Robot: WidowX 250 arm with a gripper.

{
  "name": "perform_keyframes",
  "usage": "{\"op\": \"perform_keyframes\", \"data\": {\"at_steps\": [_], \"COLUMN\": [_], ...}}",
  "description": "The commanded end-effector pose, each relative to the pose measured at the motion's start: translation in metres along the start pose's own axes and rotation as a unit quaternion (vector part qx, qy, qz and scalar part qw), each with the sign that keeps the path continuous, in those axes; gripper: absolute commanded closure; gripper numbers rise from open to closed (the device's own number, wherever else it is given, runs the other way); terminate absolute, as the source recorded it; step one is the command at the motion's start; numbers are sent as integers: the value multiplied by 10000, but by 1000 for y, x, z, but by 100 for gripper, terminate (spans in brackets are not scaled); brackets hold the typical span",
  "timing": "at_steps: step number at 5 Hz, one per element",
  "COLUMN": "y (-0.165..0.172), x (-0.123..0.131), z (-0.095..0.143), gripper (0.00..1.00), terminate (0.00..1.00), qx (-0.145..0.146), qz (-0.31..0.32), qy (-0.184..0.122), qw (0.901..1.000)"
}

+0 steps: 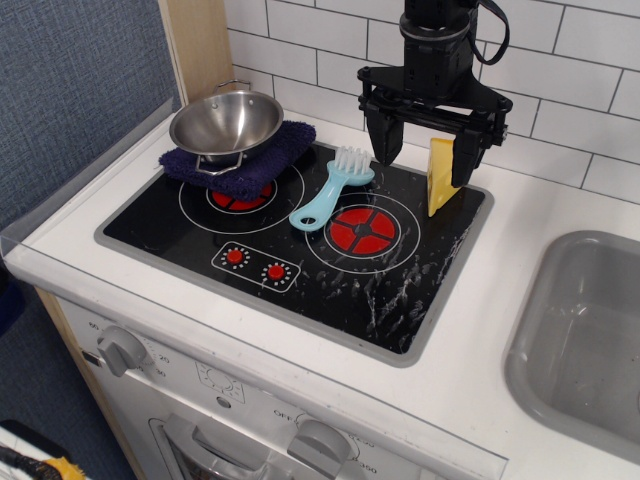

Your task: Move the bowl to lower right of cooktop

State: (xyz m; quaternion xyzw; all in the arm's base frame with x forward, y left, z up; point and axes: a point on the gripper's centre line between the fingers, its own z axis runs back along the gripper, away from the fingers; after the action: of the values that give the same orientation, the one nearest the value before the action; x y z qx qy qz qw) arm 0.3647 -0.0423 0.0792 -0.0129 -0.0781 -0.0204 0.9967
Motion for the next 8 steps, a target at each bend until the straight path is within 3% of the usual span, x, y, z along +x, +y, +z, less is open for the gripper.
{"op": "perform_keyframes", "data": {"at_steps": [1, 2, 4, 5, 8], "y": [0, 19, 93, 120, 142], "x": [0, 12, 45, 54, 34], "z": [0, 5, 27, 26, 20], "gripper": [0, 0, 0, 0, 0], "terminate": [0, 0, 0, 0, 0], "qx": [0, -64, 180, 391, 732], "qz": [0, 193, 721, 760, 882], "qy": [0, -82, -69, 228, 601], "qw": [10000, 9998, 9972, 9961, 9916]}}
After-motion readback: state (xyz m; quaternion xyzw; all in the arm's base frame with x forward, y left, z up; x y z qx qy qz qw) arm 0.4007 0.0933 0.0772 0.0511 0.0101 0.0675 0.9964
